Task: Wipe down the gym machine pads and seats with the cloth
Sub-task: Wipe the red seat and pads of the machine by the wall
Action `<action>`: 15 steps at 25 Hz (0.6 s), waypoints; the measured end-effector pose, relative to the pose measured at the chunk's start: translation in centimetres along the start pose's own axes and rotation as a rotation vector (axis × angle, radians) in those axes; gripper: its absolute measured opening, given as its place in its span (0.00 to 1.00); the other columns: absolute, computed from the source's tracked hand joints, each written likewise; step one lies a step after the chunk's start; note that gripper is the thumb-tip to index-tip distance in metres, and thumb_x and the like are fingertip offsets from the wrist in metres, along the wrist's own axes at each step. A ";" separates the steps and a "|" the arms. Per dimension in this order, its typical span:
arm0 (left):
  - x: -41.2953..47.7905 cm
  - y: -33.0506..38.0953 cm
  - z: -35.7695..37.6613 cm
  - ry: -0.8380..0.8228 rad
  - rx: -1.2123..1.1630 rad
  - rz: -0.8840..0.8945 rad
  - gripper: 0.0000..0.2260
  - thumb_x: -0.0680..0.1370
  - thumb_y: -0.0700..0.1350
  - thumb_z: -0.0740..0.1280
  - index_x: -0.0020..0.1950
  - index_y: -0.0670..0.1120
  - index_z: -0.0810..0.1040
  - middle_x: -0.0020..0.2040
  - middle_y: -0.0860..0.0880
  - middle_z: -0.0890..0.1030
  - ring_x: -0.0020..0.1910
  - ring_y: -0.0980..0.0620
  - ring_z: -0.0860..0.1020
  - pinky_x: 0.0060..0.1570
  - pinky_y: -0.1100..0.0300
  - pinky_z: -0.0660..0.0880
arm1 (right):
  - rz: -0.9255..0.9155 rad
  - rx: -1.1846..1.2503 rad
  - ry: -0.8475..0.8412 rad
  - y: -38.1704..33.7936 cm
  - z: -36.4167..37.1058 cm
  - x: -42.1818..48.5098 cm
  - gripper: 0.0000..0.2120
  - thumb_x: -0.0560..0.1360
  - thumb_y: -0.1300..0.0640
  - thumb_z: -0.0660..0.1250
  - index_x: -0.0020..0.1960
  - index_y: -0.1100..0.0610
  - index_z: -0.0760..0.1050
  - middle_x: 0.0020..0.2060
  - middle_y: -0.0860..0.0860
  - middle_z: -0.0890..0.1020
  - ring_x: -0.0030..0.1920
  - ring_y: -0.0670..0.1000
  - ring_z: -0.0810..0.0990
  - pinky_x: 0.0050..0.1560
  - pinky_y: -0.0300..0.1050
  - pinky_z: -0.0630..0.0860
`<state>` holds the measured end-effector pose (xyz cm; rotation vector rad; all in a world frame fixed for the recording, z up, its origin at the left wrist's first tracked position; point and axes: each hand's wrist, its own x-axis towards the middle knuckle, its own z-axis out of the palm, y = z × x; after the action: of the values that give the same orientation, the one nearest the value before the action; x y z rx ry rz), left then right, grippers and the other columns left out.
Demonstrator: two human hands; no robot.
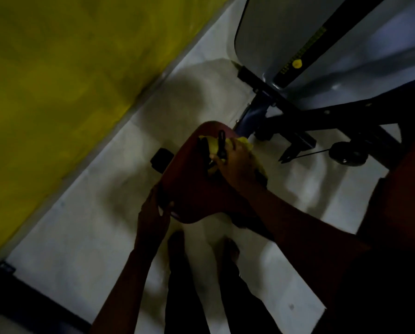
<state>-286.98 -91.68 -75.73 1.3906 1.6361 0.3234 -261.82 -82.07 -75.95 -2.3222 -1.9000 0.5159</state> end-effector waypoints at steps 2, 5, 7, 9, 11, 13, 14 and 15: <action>0.5 -0.8 0.0 0.026 -0.067 -0.047 0.31 0.80 0.51 0.67 0.80 0.50 0.58 0.72 0.46 0.73 0.65 0.44 0.75 0.60 0.54 0.74 | 0.073 0.010 0.091 -1.0 2.4 -2.1 0.30 0.79 0.39 0.62 0.71 0.60 0.72 0.67 0.61 0.74 0.69 0.65 0.71 0.68 0.67 0.67; 0.7 -2.3 0.2 0.090 -0.118 -0.063 0.32 0.76 0.53 0.71 0.78 0.50 0.64 0.72 0.47 0.73 0.68 0.45 0.74 0.64 0.50 0.75 | -0.010 -0.110 0.172 -3.8 4.0 -5.6 0.32 0.78 0.38 0.59 0.76 0.55 0.65 0.71 0.58 0.72 0.72 0.63 0.67 0.72 0.65 0.62; 0.7 -2.4 0.3 0.082 -0.163 -0.098 0.32 0.75 0.54 0.72 0.76 0.47 0.66 0.72 0.46 0.72 0.68 0.46 0.73 0.63 0.56 0.73 | -0.189 -0.146 0.128 -3.6 4.1 -5.9 0.32 0.78 0.38 0.60 0.77 0.53 0.63 0.72 0.57 0.71 0.72 0.63 0.67 0.72 0.65 0.61; 0.5 -3.0 0.4 0.062 -0.179 -0.123 0.31 0.76 0.53 0.72 0.77 0.48 0.67 0.71 0.47 0.74 0.66 0.46 0.75 0.59 0.60 0.72 | -0.344 -0.220 0.074 -1.8 3.8 -4.1 0.32 0.79 0.37 0.58 0.77 0.55 0.64 0.74 0.56 0.69 0.74 0.62 0.66 0.72 0.65 0.60; 0.6 -3.6 0.2 0.043 -0.150 -0.112 0.30 0.76 0.54 0.71 0.76 0.50 0.67 0.69 0.47 0.76 0.65 0.45 0.76 0.57 0.62 0.72 | -0.376 -0.260 -0.006 -0.5 3.1 -1.2 0.34 0.80 0.35 0.53 0.77 0.57 0.64 0.75 0.57 0.67 0.76 0.61 0.64 0.72 0.66 0.62; 1.2 -4.1 -0.1 0.016 -0.107 -0.089 0.30 0.76 0.57 0.70 0.76 0.51 0.68 0.68 0.46 0.77 0.65 0.44 0.76 0.57 0.59 0.72 | -0.249 -0.207 0.005 -0.9 2.6 1.0 0.36 0.80 0.34 0.52 0.76 0.59 0.65 0.75 0.58 0.68 0.76 0.61 0.63 0.72 0.66 0.63; 1.4 -4.3 -0.2 0.004 -0.095 -0.084 0.30 0.75 0.57 0.69 0.76 0.50 0.68 0.68 0.46 0.77 0.65 0.44 0.77 0.59 0.57 0.73 | -0.167 -0.162 0.038 -1.6 2.7 1.3 0.36 0.80 0.35 0.53 0.76 0.60 0.66 0.74 0.58 0.69 0.75 0.62 0.63 0.73 0.66 0.62; 1.5 -4.4 -0.2 -0.003 -0.096 -0.080 0.31 0.75 0.58 0.69 0.76 0.50 0.68 0.68 0.46 0.77 0.65 0.44 0.76 0.60 0.55 0.74 | -0.105 -0.131 0.076 -2.6 3.0 1.0 0.35 0.79 0.35 0.54 0.76 0.60 0.66 0.74 0.58 0.69 0.75 0.62 0.63 0.73 0.66 0.61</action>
<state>-289.81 -91.66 -79.43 1.2496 1.6473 0.3485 -265.03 -80.97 -78.23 -2.2661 -2.0641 0.2964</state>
